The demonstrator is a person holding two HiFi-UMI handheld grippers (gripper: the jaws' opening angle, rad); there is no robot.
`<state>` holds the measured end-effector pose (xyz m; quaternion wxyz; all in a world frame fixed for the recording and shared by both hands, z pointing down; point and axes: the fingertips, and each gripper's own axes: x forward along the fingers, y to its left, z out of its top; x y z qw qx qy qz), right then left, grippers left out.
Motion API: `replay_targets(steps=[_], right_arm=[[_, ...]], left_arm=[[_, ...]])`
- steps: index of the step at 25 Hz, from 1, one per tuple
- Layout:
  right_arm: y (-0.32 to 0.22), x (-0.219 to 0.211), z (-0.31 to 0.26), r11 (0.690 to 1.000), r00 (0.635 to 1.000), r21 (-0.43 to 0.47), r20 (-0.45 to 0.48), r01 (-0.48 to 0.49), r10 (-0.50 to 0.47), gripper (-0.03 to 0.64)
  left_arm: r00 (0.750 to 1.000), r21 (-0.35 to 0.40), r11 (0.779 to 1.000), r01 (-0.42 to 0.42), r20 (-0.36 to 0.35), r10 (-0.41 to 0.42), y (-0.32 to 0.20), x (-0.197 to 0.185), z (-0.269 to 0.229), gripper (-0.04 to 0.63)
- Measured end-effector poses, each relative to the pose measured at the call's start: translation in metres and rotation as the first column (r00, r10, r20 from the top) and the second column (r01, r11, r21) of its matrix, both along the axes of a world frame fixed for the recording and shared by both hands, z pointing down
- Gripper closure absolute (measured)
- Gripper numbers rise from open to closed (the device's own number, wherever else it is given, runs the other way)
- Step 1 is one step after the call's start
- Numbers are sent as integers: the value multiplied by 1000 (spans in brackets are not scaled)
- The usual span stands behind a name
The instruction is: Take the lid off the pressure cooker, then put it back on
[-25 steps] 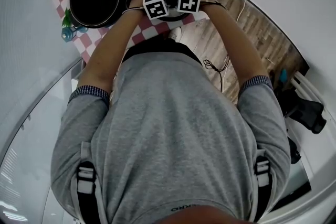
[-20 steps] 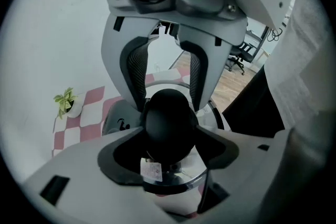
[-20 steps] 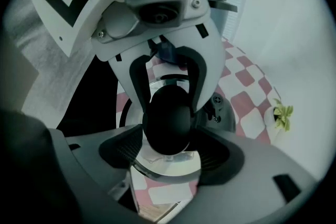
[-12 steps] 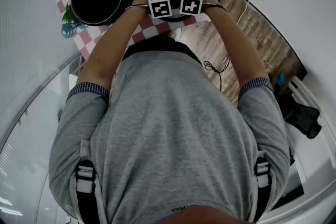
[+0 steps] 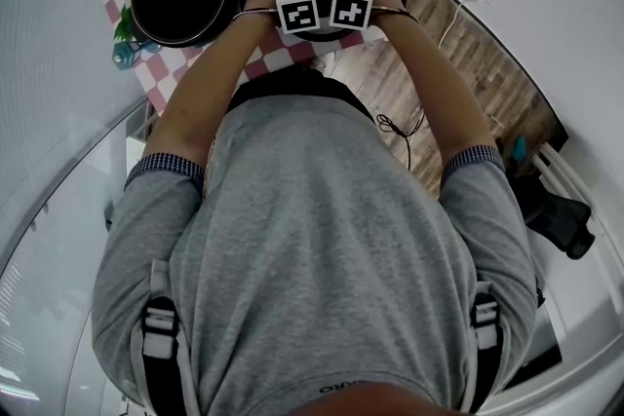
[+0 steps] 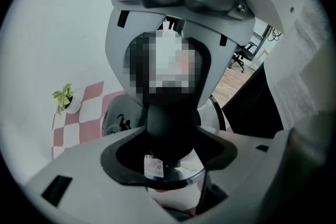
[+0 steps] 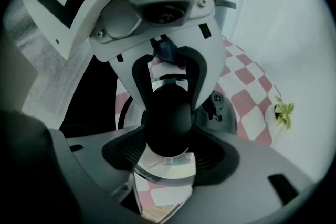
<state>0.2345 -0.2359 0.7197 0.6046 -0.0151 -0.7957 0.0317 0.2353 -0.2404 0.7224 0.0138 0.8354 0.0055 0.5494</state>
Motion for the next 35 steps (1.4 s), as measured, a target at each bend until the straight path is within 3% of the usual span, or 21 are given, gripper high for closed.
replay_targets(steps=[18, 35], right_arm=[[31, 6, -71, 999, 998, 4, 27, 54, -54, 334], [47, -10, -145, 988, 991, 87, 13, 129, -131, 334]], left_arm=[[997, 6, 999, 51, -57, -51, 31, 6, -73, 296], [991, 92, 991, 100, -94, -91, 47, -10, -148, 296]])
